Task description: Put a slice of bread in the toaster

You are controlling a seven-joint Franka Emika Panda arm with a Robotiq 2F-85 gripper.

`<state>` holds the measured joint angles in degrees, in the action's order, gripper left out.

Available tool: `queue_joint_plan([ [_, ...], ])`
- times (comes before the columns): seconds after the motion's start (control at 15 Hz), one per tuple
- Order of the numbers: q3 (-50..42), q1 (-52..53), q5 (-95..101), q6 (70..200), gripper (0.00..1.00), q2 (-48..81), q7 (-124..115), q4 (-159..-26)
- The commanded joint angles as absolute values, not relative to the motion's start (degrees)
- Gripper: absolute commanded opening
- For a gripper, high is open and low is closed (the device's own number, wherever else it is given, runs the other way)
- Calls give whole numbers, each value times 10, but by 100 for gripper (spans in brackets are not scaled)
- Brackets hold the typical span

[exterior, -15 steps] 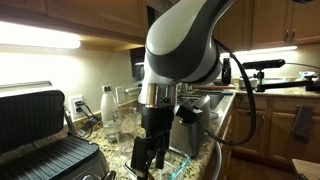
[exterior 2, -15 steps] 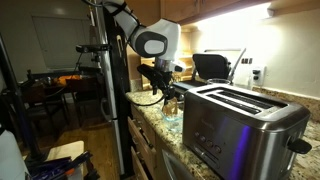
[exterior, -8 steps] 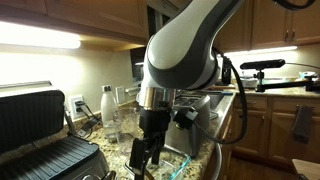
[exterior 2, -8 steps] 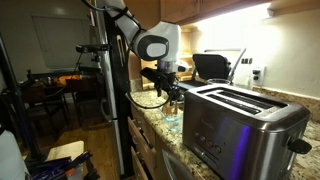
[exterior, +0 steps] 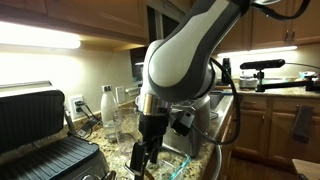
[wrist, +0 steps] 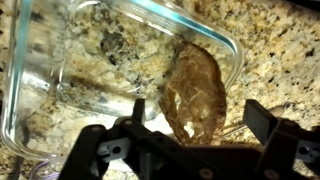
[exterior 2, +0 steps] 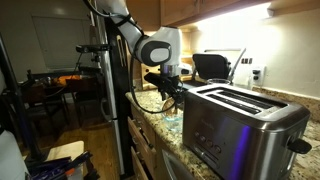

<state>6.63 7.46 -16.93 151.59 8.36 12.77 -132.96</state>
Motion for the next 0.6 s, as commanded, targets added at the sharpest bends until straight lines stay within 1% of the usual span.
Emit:
queue_joint_plan([
  [0.0, 71, 67, -141, 1534, 100, 93, 104, -1324],
  [0.13, 71, 67, -135, 1535, 100, 95, 100, -1321],
  [0.2, 72, 67, -132, 1537, 75, 97, 100, -1319],
  [0.27, 72, 66, -130, 1537, 75, 98, 99, -1317],
  [0.4, 72, 66, -127, 1537, 63, 101, 98, -1314],
  [0.47, 71, 66, -126, 1537, 55, 102, 98, -1313],
  [0.53, 71, 65, -124, 1537, 49, 102, 97, -1313],
])
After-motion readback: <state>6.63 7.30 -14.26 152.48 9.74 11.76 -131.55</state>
